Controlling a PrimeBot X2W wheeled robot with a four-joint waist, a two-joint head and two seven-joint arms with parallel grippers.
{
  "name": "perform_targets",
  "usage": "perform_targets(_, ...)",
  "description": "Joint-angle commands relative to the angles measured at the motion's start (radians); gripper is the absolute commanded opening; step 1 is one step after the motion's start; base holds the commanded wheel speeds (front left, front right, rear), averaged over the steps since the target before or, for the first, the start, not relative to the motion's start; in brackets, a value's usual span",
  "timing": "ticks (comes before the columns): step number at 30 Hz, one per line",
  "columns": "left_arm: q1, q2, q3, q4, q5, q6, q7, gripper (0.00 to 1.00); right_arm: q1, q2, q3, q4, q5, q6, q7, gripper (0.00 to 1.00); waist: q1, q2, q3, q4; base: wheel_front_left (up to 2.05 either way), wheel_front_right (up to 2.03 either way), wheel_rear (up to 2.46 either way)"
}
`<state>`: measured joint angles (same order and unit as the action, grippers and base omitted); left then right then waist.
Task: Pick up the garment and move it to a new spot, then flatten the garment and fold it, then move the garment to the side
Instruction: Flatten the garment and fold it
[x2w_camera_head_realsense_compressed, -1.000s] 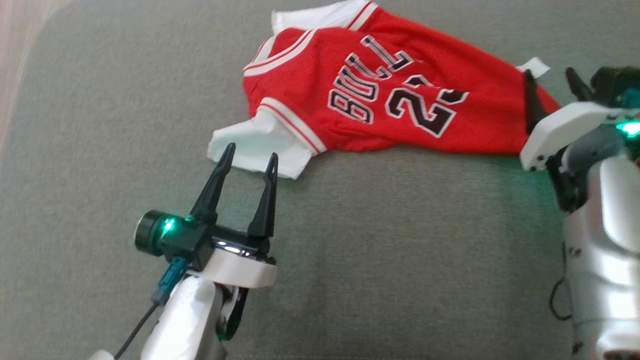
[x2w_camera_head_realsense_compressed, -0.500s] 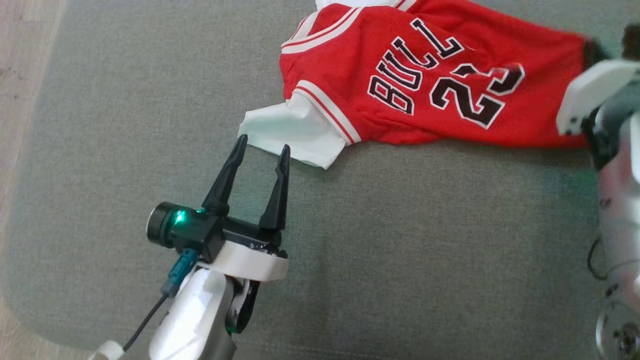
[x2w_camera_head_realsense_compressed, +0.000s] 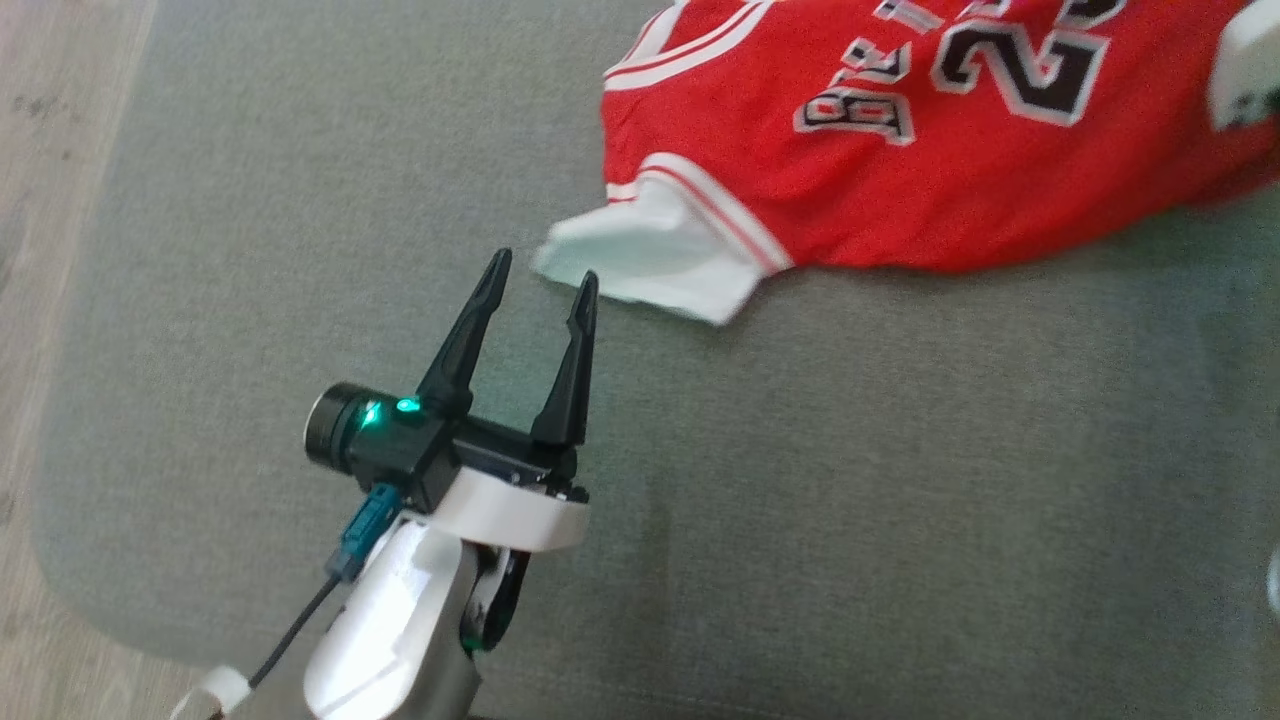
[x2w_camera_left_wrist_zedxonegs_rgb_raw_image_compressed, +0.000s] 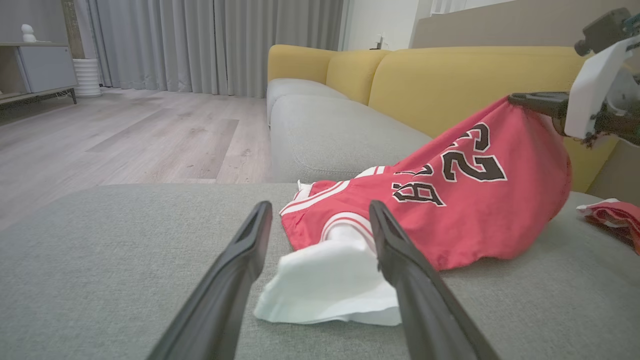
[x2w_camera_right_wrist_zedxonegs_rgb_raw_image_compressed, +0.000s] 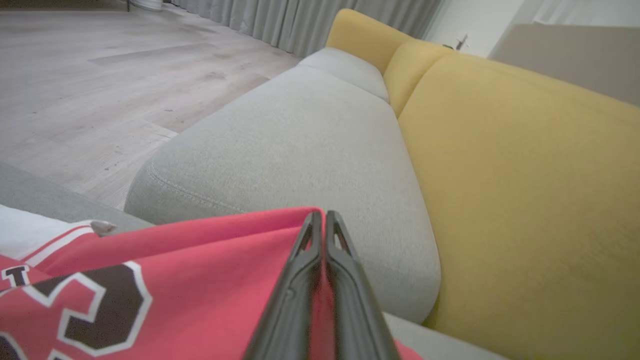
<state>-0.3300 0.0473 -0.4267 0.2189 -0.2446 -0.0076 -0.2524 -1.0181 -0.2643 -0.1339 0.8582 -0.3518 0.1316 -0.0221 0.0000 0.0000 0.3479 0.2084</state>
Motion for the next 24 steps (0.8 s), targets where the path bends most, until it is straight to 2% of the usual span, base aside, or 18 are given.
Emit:
perform_targets(1, -0.042, 0.003, 0.018, -0.036, -0.01, 0.006, -0.009, 1.0, -0.066, -0.006, 0.019, -0.024, -0.027, -0.001, -0.019, 0.0, 0.0, 0.0, 0.026, 0.026, 0.0, 0.0, 0.0)
perform_targets(4, -0.057, 0.003, 0.005, -0.039, -0.017, 0.006, -0.009, 1.0, -0.124, -0.016, 0.023, 0.024, -0.059, -0.001, -0.045, 0.0, 0.0, 0.0, 0.048, 0.05, 0.0, 0.0, 0.0)
perform_targets(5, -0.061, 0.003, 0.001, -0.039, -0.019, 0.007, -0.009, 1.0, -0.141, -0.02, 0.021, 0.042, -0.065, -0.001, -0.058, 0.84, 0.0, 0.0, 0.053, 0.056, 0.0, 0.0, 0.0)
perform_targets(6, -0.064, 0.003, -0.002, -0.039, -0.022, 0.009, -0.009, 1.0, -0.156, -0.024, 0.015, 0.061, -0.072, -0.001, -0.065, 1.0, 0.0, 0.0, 0.056, 0.062, 0.0, 0.0, 0.0)
perform_targets(10, -0.067, 0.003, -0.01, -0.042, -0.034, 0.021, -0.009, 1.0, -0.197, -0.03, -0.012, 0.117, -0.085, -0.001, -0.108, 1.0, 0.0, 0.0, 0.056, 0.068, 0.0, 0.0, 0.0)
perform_targets(16, -0.056, 0.003, 0.007, -0.033, -0.032, 0.027, -0.009, 1.0, -0.17, 0.002, -0.049, 0.17, -0.049, -0.001, -0.199, 1.0, 0.0, 0.0, 0.016, 0.028, 0.0, 0.0, 0.0)
perform_targets(21, -0.035, 0.003, 0.037, -0.021, -0.01, 0.022, -0.009, 1.0, -0.079, 0.073, -0.05, 0.151, 0.028, -0.001, -0.236, 1.0, 0.0, 0.0, -0.046, -0.028, 0.0, 0.0, 0.0)
perform_targets(24, -0.019, 0.003, 0.057, -0.019, 0.004, 0.018, -0.009, 1.0, 0.015, 0.133, -0.033, 0.064, 0.094, -0.001, -0.239, 1.0, 0.0, 0.0, -0.082, -0.06, 0.0, 0.0, 0.0)
